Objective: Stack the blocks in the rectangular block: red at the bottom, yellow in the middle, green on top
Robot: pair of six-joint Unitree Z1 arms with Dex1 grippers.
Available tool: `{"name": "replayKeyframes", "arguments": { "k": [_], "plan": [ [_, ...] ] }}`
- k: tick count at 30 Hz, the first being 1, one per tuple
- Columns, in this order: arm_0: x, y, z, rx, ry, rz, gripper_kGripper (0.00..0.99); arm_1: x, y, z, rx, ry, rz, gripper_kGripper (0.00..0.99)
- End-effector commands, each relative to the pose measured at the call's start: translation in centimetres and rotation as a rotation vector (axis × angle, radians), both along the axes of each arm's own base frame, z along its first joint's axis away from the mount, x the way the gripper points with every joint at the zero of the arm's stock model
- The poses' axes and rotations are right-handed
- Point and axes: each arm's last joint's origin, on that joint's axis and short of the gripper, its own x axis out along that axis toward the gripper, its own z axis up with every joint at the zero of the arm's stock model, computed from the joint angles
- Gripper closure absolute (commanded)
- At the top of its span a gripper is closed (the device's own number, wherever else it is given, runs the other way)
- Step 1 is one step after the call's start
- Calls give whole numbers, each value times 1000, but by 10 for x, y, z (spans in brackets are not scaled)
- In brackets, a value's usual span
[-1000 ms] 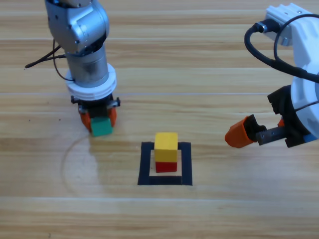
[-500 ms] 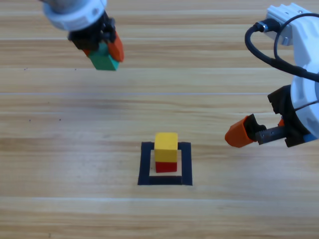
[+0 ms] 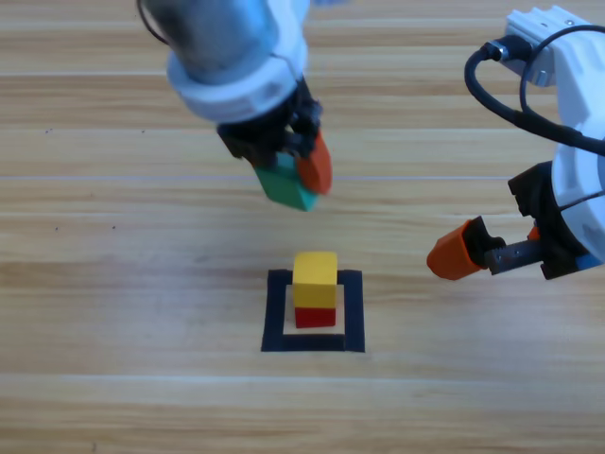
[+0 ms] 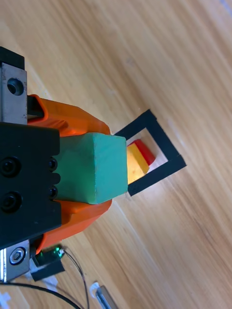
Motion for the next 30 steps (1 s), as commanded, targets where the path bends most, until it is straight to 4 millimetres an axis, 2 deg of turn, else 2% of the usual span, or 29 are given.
{"name": "replayKeyframes", "arguments": {
  "k": [1,5,8,15,30],
  "plan": [
    [-4,-36,-37,104,65,90,953,11,1,-11,-31,10,-40,0],
    [-4,-41,-44,124,85,264,953,10,1,-12,-33,11,-37,0],
    [-4,-44,-42,120,74,399,953,11,1,-12,-34,13,-36,0],
    [-11,-57,-34,111,46,528,953,10,2,-12,-32,16,-35,0],
    [-12,-74,-69,189,95,462,953,11,2,-13,-37,17,-34,0]
  ]
}}
